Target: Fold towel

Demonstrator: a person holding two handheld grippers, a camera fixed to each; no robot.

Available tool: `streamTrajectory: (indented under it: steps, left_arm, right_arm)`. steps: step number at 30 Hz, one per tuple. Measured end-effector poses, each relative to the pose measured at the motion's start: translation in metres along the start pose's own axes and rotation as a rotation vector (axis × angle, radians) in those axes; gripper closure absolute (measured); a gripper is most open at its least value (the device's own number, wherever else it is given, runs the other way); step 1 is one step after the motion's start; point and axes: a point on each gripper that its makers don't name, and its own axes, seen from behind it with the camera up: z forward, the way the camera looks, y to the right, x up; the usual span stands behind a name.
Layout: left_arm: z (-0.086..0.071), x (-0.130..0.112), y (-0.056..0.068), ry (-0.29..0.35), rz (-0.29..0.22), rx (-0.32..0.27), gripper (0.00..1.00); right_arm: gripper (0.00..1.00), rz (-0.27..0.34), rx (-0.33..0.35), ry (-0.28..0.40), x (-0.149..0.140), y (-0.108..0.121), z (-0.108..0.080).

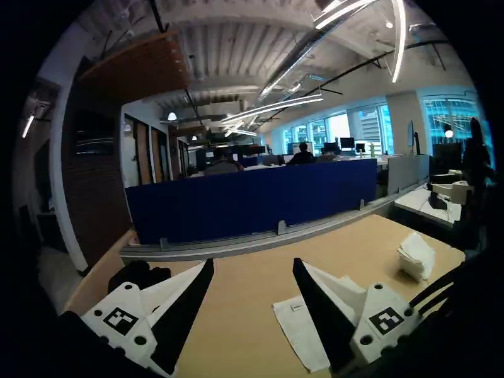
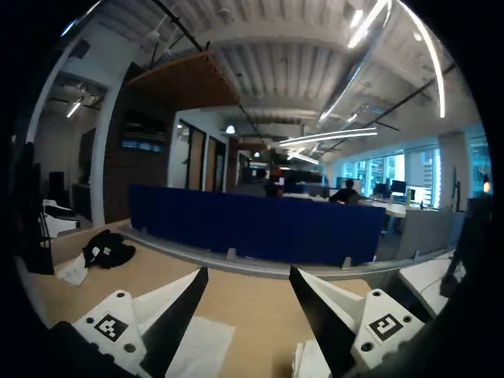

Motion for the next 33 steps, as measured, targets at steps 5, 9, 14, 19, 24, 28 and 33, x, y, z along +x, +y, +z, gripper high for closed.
streamTrajectory:
  steps: [5,9,14,19,24,28,33]
  left_arm:
    - [0.001,-0.001,0.018,-0.028,0.017,-0.077,0.07]
    - [0.003,-0.005,0.028,-0.045,0.019,-0.118,0.07]
    - [0.006,-0.02,0.034,-0.073,0.03,-0.133,0.07]
    - [0.008,-0.04,0.044,-0.106,0.041,-0.151,0.07]
    - [0.008,-0.062,0.056,-0.137,0.051,-0.177,0.07]
    - [0.008,-0.083,0.062,-0.168,0.061,-0.193,0.07]
    - [0.008,-0.11,0.071,-0.214,0.076,-0.217,0.07]
  right_arm:
    - [0.0,-0.041,0.101,-0.055,-0.006,-0.025,0.003]
    - [0.0,-0.067,0.153,-0.08,-0.008,-0.037,0.007]
    - [0.0,-0.082,0.183,-0.105,-0.019,-0.045,0.009]
    - [0.0,-0.094,0.2,-0.151,-0.046,-0.051,0.01]
    - [0.0,-0.099,0.22,-0.199,-0.075,-0.058,0.009]
    - [0.0,-0.103,0.231,-0.235,-0.097,-0.062,0.007]
    - [0.0,-0.11,0.248,-0.281,-0.124,-0.067,0.004]
